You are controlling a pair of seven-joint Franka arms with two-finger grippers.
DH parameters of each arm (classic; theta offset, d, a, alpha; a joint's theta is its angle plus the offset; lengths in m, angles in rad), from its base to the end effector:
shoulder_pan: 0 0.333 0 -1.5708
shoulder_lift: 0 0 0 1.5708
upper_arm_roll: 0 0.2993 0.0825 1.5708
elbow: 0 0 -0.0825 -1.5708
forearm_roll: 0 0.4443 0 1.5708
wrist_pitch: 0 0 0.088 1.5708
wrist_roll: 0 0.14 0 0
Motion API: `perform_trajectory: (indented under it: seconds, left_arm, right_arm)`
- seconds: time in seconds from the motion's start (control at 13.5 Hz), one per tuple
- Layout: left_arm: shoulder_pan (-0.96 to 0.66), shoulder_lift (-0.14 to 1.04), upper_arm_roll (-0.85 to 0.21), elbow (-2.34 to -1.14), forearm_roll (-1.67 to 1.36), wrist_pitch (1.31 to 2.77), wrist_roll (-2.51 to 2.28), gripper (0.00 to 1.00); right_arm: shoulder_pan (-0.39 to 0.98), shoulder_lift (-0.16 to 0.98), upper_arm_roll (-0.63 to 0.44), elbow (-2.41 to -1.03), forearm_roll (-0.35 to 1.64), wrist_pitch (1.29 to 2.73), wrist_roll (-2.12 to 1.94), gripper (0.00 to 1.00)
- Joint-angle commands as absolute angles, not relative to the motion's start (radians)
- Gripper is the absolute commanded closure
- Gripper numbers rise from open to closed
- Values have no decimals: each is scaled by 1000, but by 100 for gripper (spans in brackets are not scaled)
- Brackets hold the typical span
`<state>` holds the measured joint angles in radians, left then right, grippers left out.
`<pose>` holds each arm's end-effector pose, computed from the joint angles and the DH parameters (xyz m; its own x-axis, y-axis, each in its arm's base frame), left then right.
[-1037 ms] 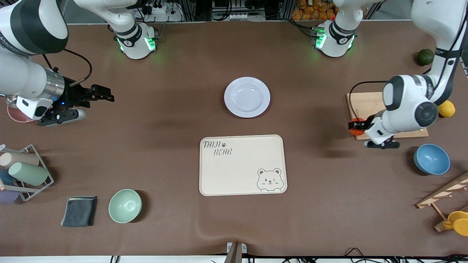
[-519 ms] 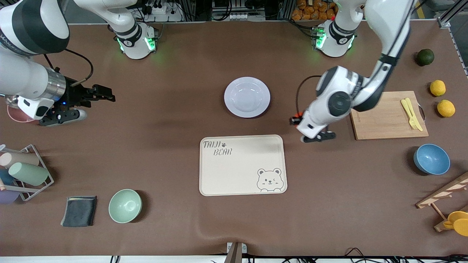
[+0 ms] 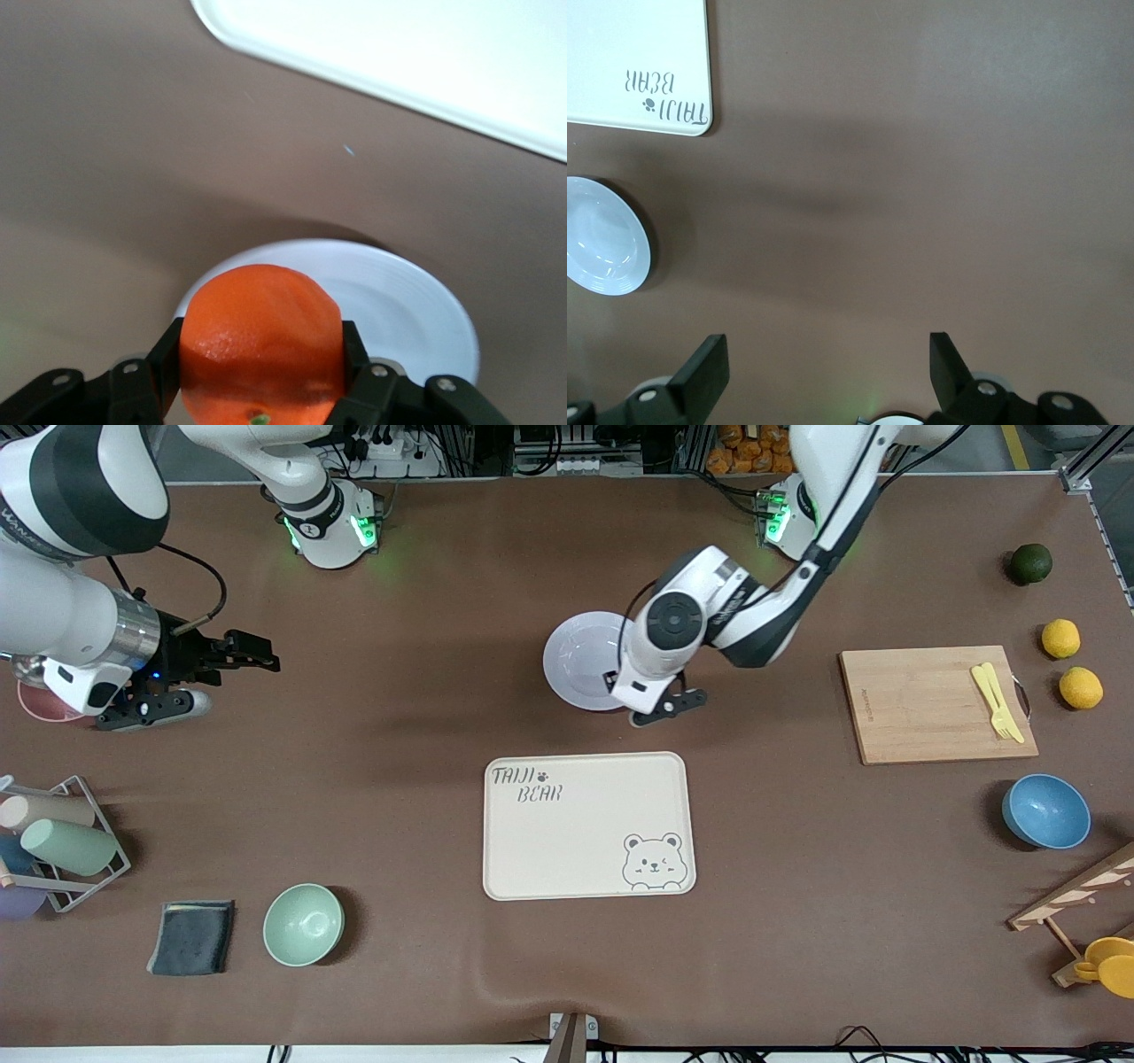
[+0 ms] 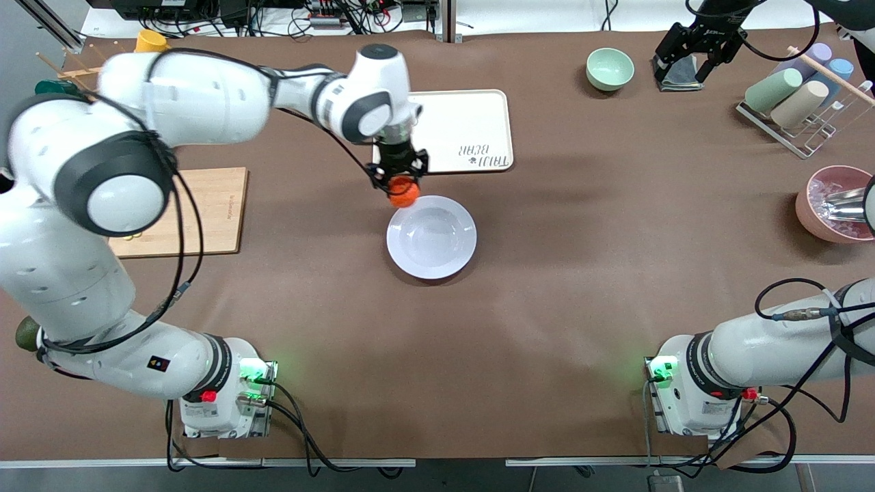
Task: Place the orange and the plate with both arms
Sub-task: 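Lower the orange onto the white plate and open the left gripper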
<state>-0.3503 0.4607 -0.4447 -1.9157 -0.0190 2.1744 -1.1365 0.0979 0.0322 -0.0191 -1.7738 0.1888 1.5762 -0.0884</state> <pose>0.4441 -0.4609 0.1746 0.8958 0.3652 -0.2534 0.3622 -0.9302 -0.0599 0.5938 0.0732 0.4522 0.9640 0.1620 -0.2109 0.1193 -0.9722 -0.2013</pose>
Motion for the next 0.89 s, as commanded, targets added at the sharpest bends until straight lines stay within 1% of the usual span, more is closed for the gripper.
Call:
perform_trajectory:
  seconds: [0.0, 0.15, 0.3, 0.37, 0.44, 0.52, 0.74, 0.81]
  left_arm:
    - [-416, 584, -430, -1792, 7, 2168, -1259, 82]
    - [-448, 604, -430, -1799, 38, 2168, -1285, 81]
    - [-475, 646, -428, -1801, 52, 2169, -1301, 78]
    - [-479, 666, -429, -1796, 61, 2181, -1322, 71]
    - [-477, 673, -430, -1798, 63, 2207, -1334, 54]
    - [-479, 681, -430, -1798, 63, 2215, -1338, 1]
    - [-466, 663, -428, -1796, 63, 2214, -1339, 0]
    - [-457, 632, -428, -1795, 64, 2210, -1338, 0]
  right_arm:
    - [104, 29, -20, -1773, 199, 1574, -71, 0]
    - [104, 29, -20, -1773, 199, 1574, -71, 0]
    - [104, 29, -20, -1773, 199, 1574, -69, 0]
    - [104, 29, -20, -1773, 199, 1574, -71, 0]
    - [104, 29, -20, -1773, 199, 1574, -69, 0]
    - [104, 29, -20, -1773, 199, 1574, -69, 0]
    - [104, 29, -20, -1773, 199, 1574, -67, 0]
    - [104, 29, -20, -1773, 199, 1574, -66, 0]
